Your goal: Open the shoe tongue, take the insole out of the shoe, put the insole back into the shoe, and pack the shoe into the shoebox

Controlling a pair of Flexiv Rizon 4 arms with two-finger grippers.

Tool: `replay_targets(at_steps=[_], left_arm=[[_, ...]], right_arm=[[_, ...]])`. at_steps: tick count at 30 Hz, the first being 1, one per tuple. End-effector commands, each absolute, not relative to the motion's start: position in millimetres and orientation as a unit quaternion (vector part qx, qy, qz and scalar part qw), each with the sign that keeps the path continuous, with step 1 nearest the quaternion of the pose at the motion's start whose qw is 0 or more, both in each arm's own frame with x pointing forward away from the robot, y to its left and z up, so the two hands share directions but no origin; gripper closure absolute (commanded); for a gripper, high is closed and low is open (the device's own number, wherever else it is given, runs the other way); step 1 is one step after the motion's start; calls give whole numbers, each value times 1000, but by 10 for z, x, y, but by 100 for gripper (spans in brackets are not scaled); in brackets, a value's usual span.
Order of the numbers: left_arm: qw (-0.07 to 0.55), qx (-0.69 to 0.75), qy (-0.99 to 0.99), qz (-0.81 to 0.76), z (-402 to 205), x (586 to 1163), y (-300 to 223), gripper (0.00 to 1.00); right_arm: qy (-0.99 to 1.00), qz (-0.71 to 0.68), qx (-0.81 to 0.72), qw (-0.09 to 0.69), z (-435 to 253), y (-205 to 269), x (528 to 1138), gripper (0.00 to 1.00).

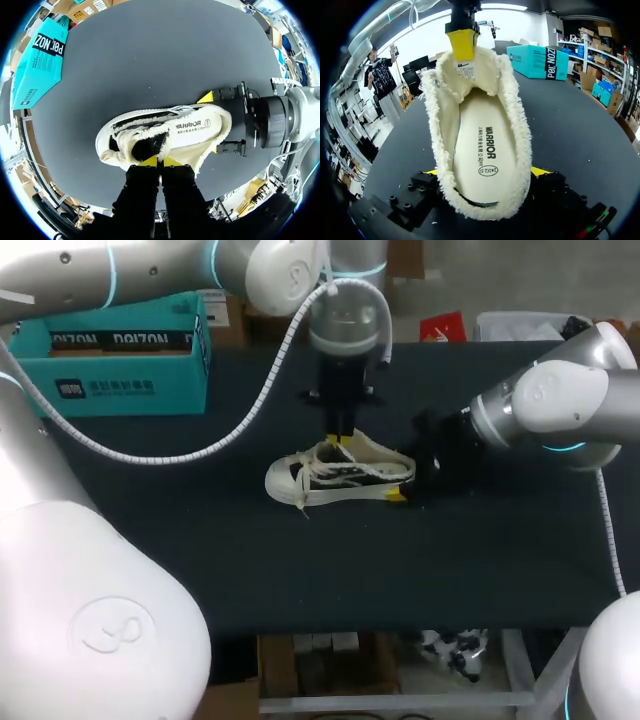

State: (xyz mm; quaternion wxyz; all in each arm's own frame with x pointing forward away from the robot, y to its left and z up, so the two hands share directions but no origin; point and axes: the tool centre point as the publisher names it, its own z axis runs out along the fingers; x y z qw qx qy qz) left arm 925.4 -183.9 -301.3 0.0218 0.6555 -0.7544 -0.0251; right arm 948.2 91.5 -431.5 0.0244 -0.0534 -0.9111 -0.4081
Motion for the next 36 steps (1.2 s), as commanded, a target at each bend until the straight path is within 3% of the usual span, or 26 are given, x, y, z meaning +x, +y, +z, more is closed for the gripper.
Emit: replay_targets(at_steps=[1, 10, 19, 20, 23, 24, 26, 30, 35, 36], left_arm=[[63, 660, -744, 80, -2939, 9128, -1382, 100], [105, 674, -726, 93, -3139, 9225, -974, 100], [129, 668, -728, 82, -3354, 9290, -890, 100], [131, 663, -732, 84, -3337, 9279, -897, 87], [126, 650, -742, 101, -3168, 9238, -909, 31], [121, 645, -747, 108, -3088, 9223, -917, 20], [112, 630, -759, 123, -2912, 9180, -941, 10], [77, 599, -783, 147, -2542, 9089, -1025, 7], [66, 505, -839, 190, -2178, 9012, -1190, 11], [73, 483, -850, 197, -2124, 9015, -1220, 29]], right_arm=[[-911, -409, -54, 24, -4428, 959, 9502, 100], [-911, -409, -54, 24, -4428, 959, 9502, 100], [-911, -409, -54, 24, -4428, 959, 9502, 100], [-911, -409, -54, 24, -4428, 959, 9502, 100], [-911, -409, -54, 24, -4428, 959, 9502, 100], [-911, -409, -54, 24, -4428, 959, 9502, 100], [-911, -409, -54, 24, -4428, 959, 9502, 100], [-911, -409, -54, 24, -4428, 959, 9502, 100], [-911, -409, -54, 24, -4428, 959, 9502, 100], [-911, -409, -54, 24, -4428, 959, 9502, 100]])
